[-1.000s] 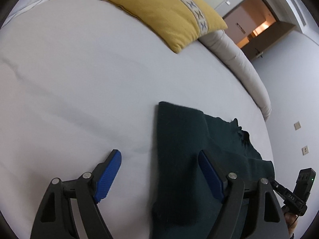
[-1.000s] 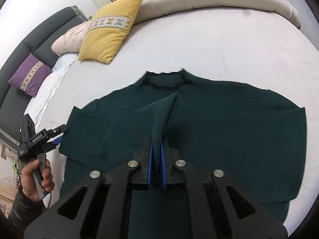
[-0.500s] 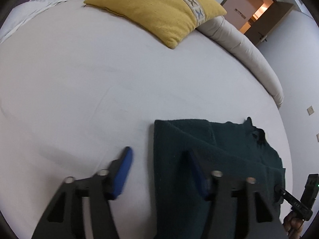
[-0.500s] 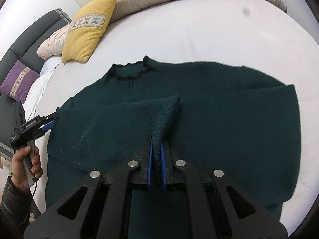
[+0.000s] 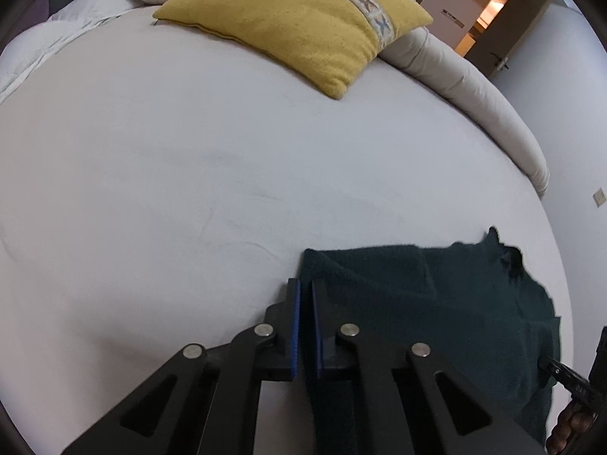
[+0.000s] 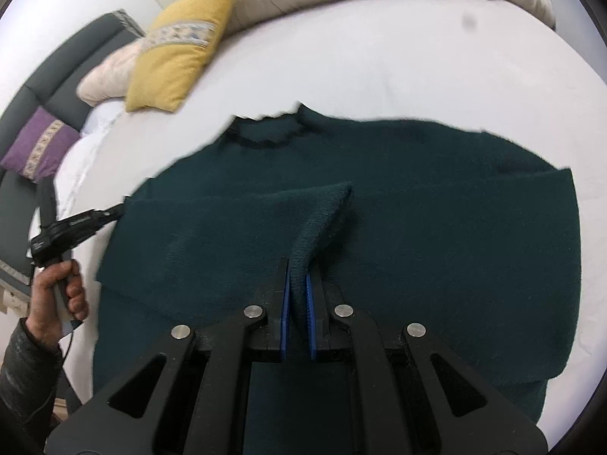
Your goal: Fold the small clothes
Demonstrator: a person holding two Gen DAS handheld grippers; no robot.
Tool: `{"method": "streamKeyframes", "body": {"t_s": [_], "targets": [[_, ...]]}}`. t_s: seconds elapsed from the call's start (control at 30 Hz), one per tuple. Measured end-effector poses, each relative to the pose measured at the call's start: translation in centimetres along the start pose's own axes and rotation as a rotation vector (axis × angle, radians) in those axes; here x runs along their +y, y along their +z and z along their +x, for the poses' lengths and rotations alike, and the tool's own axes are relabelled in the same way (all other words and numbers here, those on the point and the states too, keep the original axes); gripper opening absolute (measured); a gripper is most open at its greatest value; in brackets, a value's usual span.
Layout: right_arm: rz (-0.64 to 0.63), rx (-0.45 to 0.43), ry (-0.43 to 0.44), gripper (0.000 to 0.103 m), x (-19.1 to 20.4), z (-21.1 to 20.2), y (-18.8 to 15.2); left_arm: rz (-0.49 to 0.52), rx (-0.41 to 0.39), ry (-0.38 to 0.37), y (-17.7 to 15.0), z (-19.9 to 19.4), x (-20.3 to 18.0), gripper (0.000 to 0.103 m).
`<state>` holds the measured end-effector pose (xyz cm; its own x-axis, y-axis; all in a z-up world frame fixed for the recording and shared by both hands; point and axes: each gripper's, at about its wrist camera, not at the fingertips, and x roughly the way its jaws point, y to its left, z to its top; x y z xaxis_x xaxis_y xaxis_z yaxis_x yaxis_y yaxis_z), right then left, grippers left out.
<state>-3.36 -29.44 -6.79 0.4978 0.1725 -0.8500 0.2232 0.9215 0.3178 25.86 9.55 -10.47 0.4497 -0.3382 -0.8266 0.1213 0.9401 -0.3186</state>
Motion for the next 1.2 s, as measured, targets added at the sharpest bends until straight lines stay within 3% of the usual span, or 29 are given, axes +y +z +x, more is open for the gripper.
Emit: {"method": "streamKeyframes", "body": {"t_s": [0.1, 0.2, 0.27, 0.37, 0.47, 0.53, 0.6, 0.67, 0.77, 1.0, 1.2], "targets": [[0.083, 0.030, 0.035, 0.006, -2.0, 1.2, -0.7, -0.015, -0.008, -0.032, -0.4, -0.9, 0.1, 0.008], [0.062, 0.006, 0.033, 0.006, -1.4, 0.6, -0.8, -0.052, -0.026, -0.083, -1.3, -3.2, 0.6, 0.012], [0.054, 0.003, 0.032, 0.006, -1.1, 0.4, -0.7, -0.036, -0.024, -0.109, -2.4, -4.5, 0.5, 0.039], [0.058, -0.005, 0.055, 0.006, -0.8, 0.0, -0.7, -0.028, -0.005, -0.118, -4.5, -6.4, 0.5, 0.055], [0.048, 0.002, 0.070, 0.006, -0.6, -0.3, -0.9, -0.009, 0.051, -0.142, -6.6, -6.8, 0.2, 0.061], [0.041, 0.002, 0.073, 0.006, -0.6, -0.4, -0.8, 0.004, 0.070, -0.126, -7.2, -6.1, -0.1, 0.060], [0.040, 0.004, 0.071, 0.006, -0.5, -0.4, -0.7, 0.010, 0.087, -0.107, -7.5, -5.1, -0.1, 0.046], [0.033, 0.004, 0.061, 0.006, -0.6, -0.4, -0.7, 0.015, 0.096, -0.108, -7.7, -4.5, 0.1, 0.026], [0.030, 0.005, 0.037, 0.006, -1.1, -0.6, -0.8, 0.059, 0.094, -0.100, -8.1, -4.6, -0.2, 0.014], [0.092, -0.008, 0.036, 0.006, -2.3, -0.8, -0.8, 0.119, 0.089, -0.067, -7.8, -5.1, -0.5, 0.012], [0.171, 0.000, 0.074, 0.005, -3.5, 0.1, -1.5, 0.093, 0.102, -0.091, -7.5, -4.6, 0.4, 0.012]]}}
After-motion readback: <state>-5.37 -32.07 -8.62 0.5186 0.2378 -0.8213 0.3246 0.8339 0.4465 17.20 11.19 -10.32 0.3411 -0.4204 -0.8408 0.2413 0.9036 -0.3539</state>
